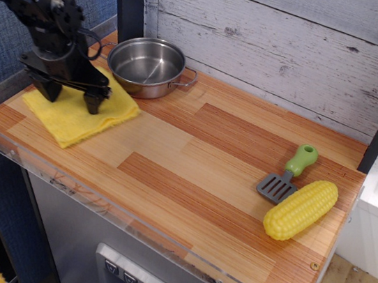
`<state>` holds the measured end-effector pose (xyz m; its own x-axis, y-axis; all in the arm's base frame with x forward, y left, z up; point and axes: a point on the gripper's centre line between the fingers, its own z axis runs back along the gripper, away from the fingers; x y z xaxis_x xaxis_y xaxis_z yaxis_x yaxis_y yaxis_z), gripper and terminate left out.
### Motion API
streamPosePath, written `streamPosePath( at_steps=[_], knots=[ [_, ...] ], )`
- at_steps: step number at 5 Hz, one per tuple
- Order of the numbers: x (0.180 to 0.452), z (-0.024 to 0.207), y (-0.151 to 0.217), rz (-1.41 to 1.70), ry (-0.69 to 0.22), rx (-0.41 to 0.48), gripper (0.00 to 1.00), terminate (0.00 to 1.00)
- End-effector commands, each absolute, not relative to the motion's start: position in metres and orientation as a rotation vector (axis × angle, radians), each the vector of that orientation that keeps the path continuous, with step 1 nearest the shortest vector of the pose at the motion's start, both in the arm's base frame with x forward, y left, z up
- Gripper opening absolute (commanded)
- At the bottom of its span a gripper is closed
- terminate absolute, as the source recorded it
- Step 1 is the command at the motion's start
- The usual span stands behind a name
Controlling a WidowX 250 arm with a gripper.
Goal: Place the yellow towel on the front left corner of the table
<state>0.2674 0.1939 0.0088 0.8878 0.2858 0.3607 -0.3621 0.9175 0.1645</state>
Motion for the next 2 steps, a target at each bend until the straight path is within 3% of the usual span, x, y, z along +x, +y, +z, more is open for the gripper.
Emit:
streamPosePath(
  at_steps=[1,2],
  knots=[
    [0.237,-0.007,0.203,0.372,-0.244,0.217,1.0,0.0],
    [0.242,0.004,0.195,0.343,-0.273,0.212,1.0,0.0]
  ],
)
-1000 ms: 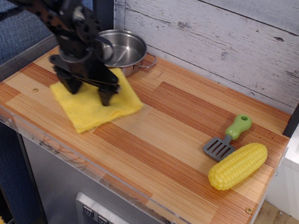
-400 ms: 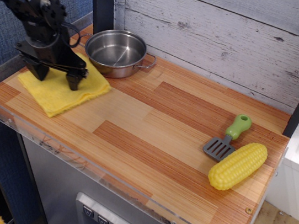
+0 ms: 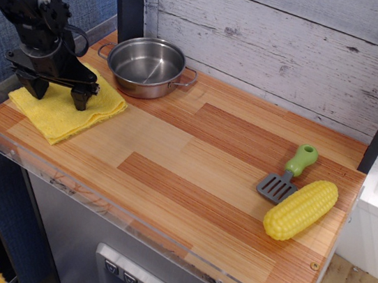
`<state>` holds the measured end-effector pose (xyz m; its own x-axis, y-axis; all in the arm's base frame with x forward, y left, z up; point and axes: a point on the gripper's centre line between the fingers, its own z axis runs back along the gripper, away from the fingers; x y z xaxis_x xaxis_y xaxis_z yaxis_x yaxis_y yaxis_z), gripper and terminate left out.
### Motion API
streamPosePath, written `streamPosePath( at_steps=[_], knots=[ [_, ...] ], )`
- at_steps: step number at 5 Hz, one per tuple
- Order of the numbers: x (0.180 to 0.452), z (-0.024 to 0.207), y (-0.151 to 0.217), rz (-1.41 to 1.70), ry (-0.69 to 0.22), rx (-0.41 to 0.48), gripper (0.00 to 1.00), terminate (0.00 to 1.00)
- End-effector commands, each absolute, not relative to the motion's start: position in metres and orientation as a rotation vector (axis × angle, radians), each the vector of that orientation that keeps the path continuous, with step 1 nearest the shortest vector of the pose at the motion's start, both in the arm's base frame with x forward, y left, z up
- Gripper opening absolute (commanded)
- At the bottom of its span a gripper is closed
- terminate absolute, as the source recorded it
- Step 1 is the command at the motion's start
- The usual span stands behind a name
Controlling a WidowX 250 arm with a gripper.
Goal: Place the yellow towel on the front left corner of the table
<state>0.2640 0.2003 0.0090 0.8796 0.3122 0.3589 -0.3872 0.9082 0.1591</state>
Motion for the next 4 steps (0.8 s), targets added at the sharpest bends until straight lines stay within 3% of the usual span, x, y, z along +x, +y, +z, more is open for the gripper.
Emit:
streamPosePath(
  at_steps=[1,3,4],
  knots=[
    [0.253,0.023,0.183,0.295,-0.342,0.219,1.0,0.0],
    [0.275,0.117,0.163,0.258,-0.625,0.255,1.0,0.0],
    [0.277,0.15,0.16,0.277,-0.708,0.271,1.0,0.0]
  ],
)
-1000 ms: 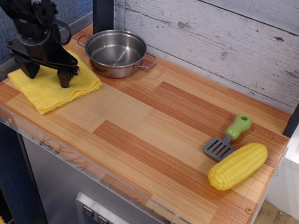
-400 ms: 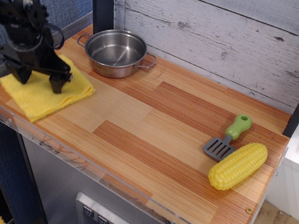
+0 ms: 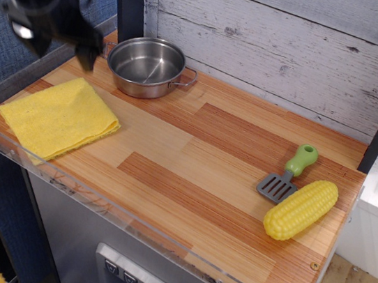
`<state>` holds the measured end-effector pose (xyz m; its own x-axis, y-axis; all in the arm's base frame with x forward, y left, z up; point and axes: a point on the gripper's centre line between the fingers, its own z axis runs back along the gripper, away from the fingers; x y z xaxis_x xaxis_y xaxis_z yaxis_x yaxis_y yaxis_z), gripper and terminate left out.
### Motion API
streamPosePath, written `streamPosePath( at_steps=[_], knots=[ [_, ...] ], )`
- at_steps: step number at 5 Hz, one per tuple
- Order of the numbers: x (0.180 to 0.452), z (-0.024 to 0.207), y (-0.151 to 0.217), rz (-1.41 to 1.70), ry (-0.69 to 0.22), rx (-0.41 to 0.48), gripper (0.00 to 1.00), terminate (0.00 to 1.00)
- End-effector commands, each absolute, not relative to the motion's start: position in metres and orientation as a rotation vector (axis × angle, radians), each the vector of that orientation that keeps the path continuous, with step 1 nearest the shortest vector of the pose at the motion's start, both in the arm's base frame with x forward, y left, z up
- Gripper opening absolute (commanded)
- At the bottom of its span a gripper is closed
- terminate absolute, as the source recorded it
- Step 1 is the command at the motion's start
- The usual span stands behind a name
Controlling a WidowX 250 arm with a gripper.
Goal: Place the yellow towel on the front left corner of the table
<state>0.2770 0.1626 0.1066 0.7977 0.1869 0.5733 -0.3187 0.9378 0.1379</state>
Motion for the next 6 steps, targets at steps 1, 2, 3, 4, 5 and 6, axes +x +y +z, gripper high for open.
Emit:
streamPosePath(
  at_steps=[1,2,3,4,5,6],
  knots=[
    [0.275,0.188,0.155,0.273,-0.831,0.288,1.0,0.0],
    [0.276,0.208,0.143,0.299,-0.902,0.276,1.0,0.0],
    [0.276,0.208,0.143,0.299,-0.902,0.276,1.0,0.0],
    [0.276,0.208,0.143,0.299,-0.902,0.276,1.0,0.0],
    [0.276,0.208,0.143,0.299,-0.902,0.276,1.0,0.0],
    [0.276,0.208,0.143,0.299,-0.902,0.276,1.0,0.0]
  ],
)
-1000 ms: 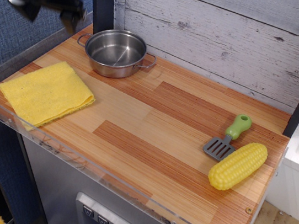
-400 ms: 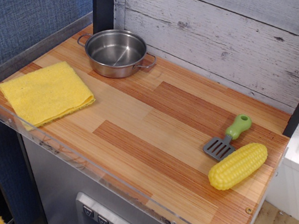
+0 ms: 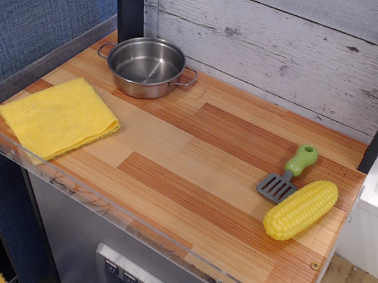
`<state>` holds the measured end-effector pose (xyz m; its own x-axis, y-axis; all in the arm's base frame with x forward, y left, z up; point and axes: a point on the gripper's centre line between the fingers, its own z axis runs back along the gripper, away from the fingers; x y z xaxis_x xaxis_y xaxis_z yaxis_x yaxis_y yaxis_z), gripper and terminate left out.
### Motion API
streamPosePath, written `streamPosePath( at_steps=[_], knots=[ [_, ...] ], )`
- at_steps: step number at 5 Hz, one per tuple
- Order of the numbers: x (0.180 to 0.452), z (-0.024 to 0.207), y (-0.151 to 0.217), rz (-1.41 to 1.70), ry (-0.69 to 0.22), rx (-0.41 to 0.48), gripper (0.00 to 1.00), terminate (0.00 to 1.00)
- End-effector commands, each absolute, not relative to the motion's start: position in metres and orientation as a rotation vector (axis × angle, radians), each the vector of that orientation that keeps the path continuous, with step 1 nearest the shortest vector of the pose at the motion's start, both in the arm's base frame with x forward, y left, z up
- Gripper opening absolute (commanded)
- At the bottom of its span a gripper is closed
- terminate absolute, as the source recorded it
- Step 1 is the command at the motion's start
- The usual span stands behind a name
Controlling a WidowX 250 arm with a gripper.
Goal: Place the yellow towel on the front left corner of the table
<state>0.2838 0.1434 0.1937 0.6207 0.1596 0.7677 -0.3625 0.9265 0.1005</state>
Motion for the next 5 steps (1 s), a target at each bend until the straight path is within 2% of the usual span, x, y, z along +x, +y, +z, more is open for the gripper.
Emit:
streamPosePath(
  at_steps=[1,4,5],
  knots=[
    [0.2764,0.2083,0.1431,0.299,-0.902,0.276,1.0,0.0],
    [0.2764,0.2083,0.1431,0.299,-0.902,0.276,1.0,0.0],
    [0.2764,0.2083,0.1431,0.299,-0.902,0.276,1.0,1.0]
  ],
)
